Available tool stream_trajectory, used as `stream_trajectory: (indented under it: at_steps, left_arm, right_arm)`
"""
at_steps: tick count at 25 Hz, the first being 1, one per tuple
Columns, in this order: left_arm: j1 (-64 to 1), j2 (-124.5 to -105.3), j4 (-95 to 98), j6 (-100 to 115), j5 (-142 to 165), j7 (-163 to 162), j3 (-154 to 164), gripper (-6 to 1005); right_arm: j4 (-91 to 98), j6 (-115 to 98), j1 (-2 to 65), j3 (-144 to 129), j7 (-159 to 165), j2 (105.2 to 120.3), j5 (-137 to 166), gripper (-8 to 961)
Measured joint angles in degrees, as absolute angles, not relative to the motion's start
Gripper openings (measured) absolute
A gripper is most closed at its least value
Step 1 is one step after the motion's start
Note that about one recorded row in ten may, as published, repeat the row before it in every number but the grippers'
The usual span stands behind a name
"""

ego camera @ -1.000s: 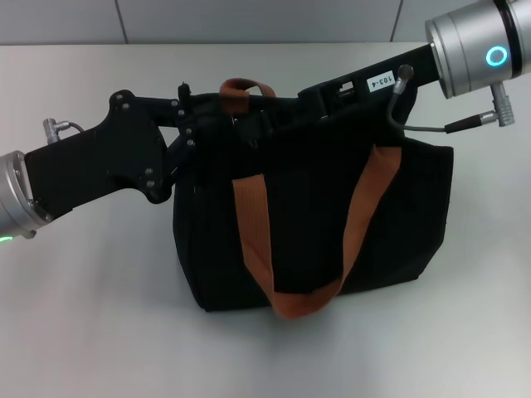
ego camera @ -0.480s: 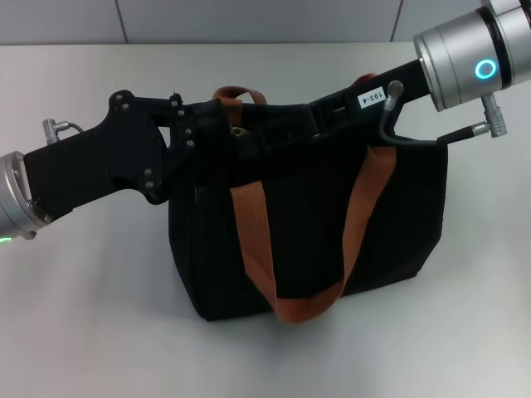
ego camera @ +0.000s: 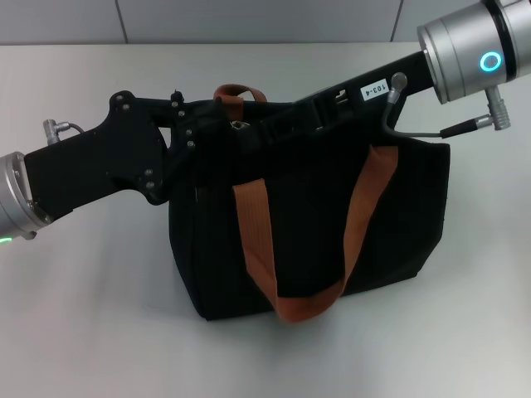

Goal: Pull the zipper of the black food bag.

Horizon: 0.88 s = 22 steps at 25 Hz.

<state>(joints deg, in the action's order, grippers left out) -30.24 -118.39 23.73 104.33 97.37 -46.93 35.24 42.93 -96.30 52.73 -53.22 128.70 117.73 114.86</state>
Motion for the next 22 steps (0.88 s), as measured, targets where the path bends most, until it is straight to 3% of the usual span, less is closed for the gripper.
stream_trajectory:
  at_steps: [22]
  left_arm:
    - [-30.1,-118.39,23.6,104.2,97.5,-46.8,35.2,42]
  right_arm:
    - [43.7,-95.9,52.7,-53.2,128.9,117.55,115.2,139]
